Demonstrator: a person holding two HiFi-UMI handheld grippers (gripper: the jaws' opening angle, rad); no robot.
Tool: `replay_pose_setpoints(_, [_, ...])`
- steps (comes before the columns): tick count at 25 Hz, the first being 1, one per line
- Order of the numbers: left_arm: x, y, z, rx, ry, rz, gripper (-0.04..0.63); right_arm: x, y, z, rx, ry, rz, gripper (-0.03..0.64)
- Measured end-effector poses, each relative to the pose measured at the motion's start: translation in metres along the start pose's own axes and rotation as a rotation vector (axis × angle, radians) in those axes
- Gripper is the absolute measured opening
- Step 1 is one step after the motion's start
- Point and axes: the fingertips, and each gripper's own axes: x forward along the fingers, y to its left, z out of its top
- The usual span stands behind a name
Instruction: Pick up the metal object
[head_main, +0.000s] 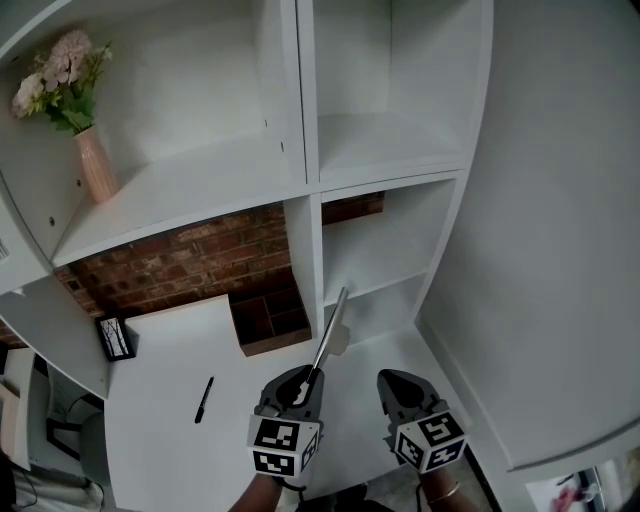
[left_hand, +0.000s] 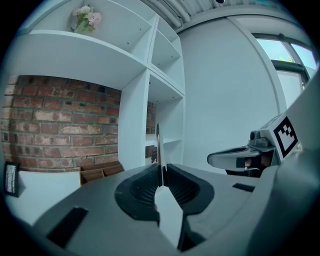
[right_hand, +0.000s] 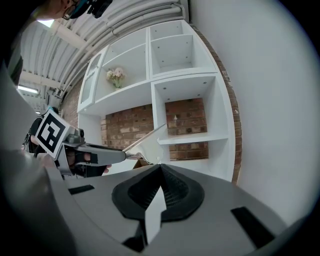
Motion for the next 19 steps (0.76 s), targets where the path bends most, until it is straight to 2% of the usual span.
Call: replay_pose_setpoints(19, [0.0024,-0.0073,0.005,0.011,-0.009,-0.012,0.061,-0.0059,-0.0076,0.0038,-0.003,-0.013,-0.017,0.005])
